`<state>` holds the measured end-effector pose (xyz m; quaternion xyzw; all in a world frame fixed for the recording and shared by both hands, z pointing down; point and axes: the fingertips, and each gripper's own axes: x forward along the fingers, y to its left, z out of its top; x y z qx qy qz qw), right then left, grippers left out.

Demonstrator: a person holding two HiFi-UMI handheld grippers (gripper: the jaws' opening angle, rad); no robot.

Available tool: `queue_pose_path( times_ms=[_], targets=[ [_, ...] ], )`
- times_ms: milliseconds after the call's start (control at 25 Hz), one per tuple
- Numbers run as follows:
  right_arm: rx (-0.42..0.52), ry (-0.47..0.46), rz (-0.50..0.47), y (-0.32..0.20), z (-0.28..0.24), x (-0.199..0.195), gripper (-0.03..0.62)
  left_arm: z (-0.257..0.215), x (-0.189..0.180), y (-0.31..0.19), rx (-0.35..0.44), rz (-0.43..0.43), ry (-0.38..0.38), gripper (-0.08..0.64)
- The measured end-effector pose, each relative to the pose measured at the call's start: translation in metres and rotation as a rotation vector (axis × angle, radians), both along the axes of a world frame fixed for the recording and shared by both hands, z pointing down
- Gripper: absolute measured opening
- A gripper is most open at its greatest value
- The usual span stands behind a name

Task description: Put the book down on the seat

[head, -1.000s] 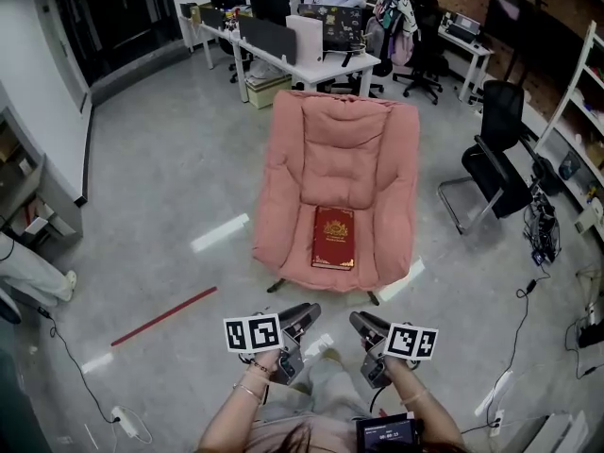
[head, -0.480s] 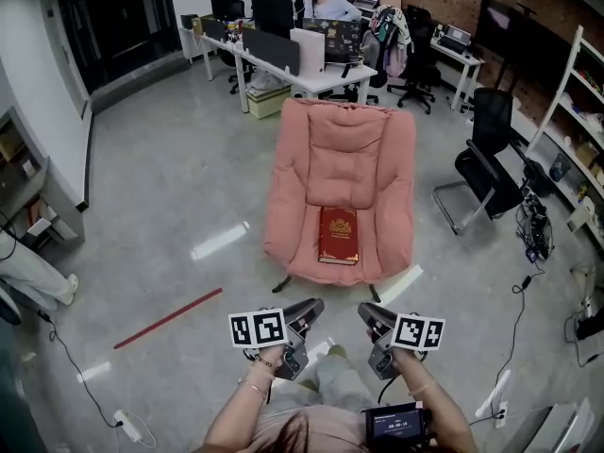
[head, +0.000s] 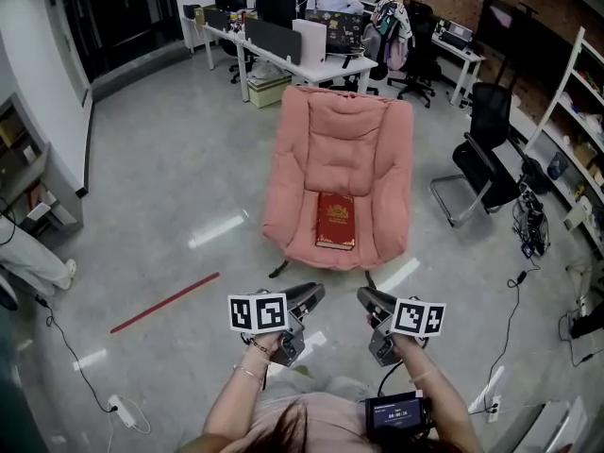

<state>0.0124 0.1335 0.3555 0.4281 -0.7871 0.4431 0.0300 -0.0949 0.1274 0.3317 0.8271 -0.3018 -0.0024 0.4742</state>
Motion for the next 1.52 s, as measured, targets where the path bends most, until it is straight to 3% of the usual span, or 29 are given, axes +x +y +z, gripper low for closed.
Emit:
queue_pose_path(
  times_ms=[440,1080,1520],
  targets=[
    [0.069,0.12,-0.061,0.038,-0.014,0.038,0.021,-0.006,0.042,0.037,0.05,0.003,-0.066,0.038],
    [0.108,0.051,-0.116,0.094,-0.018,0.068,0.017,-0.011,0.078,0.105,0.062,-0.069,-0.028,0.0],
    [0.125,0.105,-0.129,0.136,-0.015,0.094,0.015,-0.009,0.111,0.147,0.063,-0.051,-0.038,-0.001]
  ],
)
